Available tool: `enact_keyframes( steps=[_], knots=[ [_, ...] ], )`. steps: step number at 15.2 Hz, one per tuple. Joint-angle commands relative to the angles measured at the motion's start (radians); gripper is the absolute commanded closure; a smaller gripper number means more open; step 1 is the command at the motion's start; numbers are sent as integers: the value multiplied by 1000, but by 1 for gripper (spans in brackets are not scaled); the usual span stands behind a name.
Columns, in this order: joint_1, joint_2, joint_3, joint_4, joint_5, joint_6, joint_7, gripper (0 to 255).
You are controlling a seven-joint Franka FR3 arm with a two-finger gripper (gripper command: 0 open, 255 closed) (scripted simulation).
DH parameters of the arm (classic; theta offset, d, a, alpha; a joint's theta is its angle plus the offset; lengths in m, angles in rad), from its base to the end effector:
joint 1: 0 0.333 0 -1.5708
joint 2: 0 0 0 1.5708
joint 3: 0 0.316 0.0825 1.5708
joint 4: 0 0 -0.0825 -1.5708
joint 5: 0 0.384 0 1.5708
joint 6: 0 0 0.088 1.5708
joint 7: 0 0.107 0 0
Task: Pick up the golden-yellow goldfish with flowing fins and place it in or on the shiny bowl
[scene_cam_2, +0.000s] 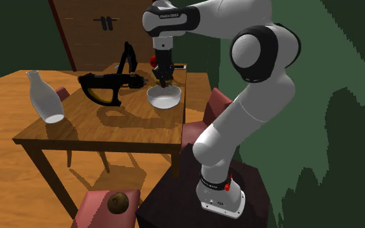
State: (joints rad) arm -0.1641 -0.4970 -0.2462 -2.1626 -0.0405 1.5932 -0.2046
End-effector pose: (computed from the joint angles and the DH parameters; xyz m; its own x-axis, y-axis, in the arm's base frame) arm 0.3546 -0.1774 0.5757 0.9840 -0.1651 -0.0671 -0.1708 -0.9810 -0.0917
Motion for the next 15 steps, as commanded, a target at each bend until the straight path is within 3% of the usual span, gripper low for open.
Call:
enact_keyframes(
  steps=[1,6,15],
  knots=[
    [1,74,-27,62,2,11,-32,255],
    [-6,265,-100,240,26,18,-129,255],
    [-10,263,-103,116,24,139,-134,255]
  ],
)
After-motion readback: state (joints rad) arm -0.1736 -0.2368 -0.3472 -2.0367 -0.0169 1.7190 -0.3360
